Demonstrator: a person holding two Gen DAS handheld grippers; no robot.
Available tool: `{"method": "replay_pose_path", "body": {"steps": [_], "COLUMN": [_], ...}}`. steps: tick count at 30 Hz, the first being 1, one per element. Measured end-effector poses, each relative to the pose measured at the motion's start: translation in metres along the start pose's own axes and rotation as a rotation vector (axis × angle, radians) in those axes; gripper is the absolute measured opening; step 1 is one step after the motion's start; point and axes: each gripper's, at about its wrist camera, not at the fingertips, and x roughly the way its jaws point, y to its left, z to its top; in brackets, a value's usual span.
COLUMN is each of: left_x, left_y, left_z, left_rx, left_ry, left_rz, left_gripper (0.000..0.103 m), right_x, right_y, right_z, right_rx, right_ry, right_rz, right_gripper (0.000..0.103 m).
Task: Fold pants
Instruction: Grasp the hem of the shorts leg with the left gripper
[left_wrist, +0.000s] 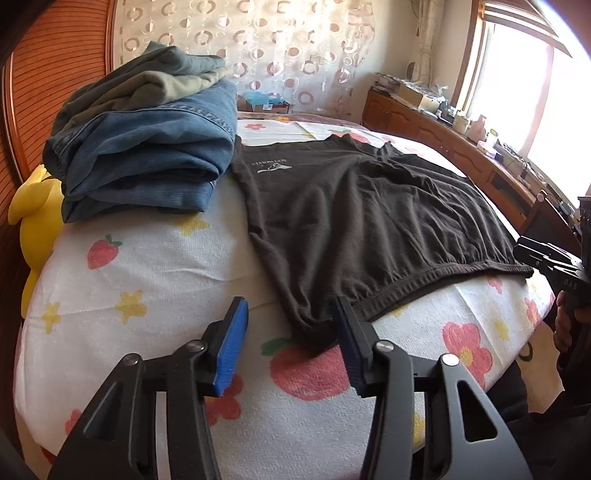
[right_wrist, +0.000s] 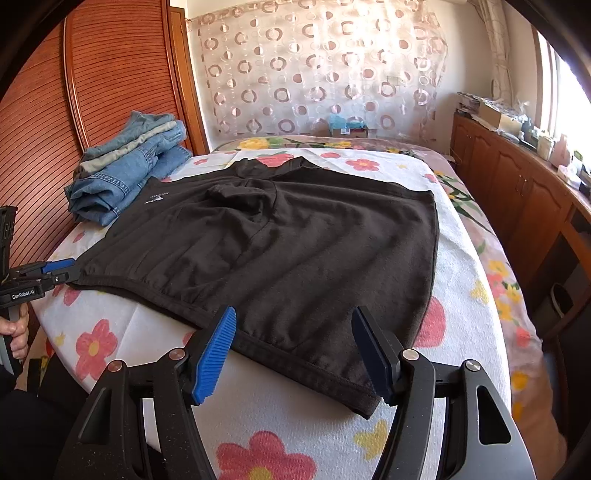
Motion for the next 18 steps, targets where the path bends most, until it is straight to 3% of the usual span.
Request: {"method": "replay_pose_path", "body": {"steps": [6,18], "left_x": [0.003,-0.009], "left_y": [-0.007,-0.050], "left_z": [0.000,0.038], "left_rx": [0.023,0.144], "left_ry": [0.018,-0.046], "left_rz": [-0.032,-0.082], "left_gripper": [0.015,0.009], "right_x": [0.002,-0.001], "right_y": [-0.004,-0.012], "right_z": [-0.003,-0.009], "right_rx": [0.014,0.046], "right_ry": [0.006,0.001], "right_rz": [-0.005,-0.002], "right_gripper": [0.068,0.068]}}
